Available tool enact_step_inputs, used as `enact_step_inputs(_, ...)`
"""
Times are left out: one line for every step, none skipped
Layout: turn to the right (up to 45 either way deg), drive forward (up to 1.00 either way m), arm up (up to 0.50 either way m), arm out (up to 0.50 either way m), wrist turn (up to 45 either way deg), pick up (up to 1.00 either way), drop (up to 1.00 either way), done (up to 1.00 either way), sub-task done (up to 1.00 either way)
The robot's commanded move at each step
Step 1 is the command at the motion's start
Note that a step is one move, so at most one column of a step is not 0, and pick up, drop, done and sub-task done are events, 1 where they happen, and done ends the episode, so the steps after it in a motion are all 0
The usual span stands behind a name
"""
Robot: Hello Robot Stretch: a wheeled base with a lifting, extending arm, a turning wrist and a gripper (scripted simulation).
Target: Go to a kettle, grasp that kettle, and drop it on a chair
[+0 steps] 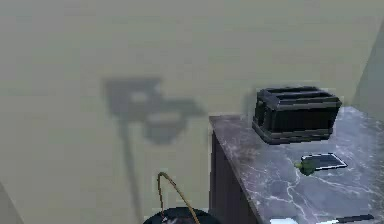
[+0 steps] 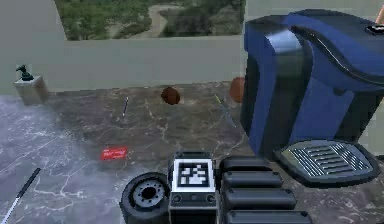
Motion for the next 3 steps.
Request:
enact_step_inputs(45.0, 0.0, 0.0, 0.0, 0.0, 0.0, 0.0, 0.0, 0.0)
enact_step_inputs(-45.0, 0.0, 0.0, 0.0, 0.0, 0.0, 0.0, 0.0, 0.0)
enact_step_inputs(-45.0, 0.0, 0.0, 0.0, 0.0, 0.0, 0.0, 0.0, 0.0)
